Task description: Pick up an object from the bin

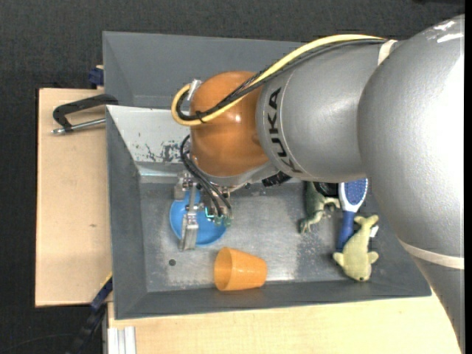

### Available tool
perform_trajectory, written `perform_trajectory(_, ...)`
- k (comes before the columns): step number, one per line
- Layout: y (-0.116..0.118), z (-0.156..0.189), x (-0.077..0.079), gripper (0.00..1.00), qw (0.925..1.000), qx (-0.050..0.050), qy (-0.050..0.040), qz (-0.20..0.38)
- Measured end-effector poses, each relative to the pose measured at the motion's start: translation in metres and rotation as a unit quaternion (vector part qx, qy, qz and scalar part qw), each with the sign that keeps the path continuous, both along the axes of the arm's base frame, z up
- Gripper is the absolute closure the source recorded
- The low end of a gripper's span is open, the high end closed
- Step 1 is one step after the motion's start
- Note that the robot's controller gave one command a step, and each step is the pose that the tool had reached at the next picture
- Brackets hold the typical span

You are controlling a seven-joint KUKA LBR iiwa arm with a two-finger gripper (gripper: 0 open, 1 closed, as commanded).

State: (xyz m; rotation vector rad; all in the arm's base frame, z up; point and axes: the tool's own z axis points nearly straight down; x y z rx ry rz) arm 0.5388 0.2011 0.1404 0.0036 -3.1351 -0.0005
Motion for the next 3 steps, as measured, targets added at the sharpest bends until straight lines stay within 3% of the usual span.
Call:
perform_trajectory(1,-0.044,-0.055,0.012,0.0,0.9989,-0.001,-0.0012,0.046)
perform_trajectory(2,-0.041,-0.051,0.013,1.0,0.9989,0.001,-0.0037,0.047)
perform_trajectory(3,-0.035,0.058,0.03,1.0,0.9999,0.002,-0.0104,0.005)
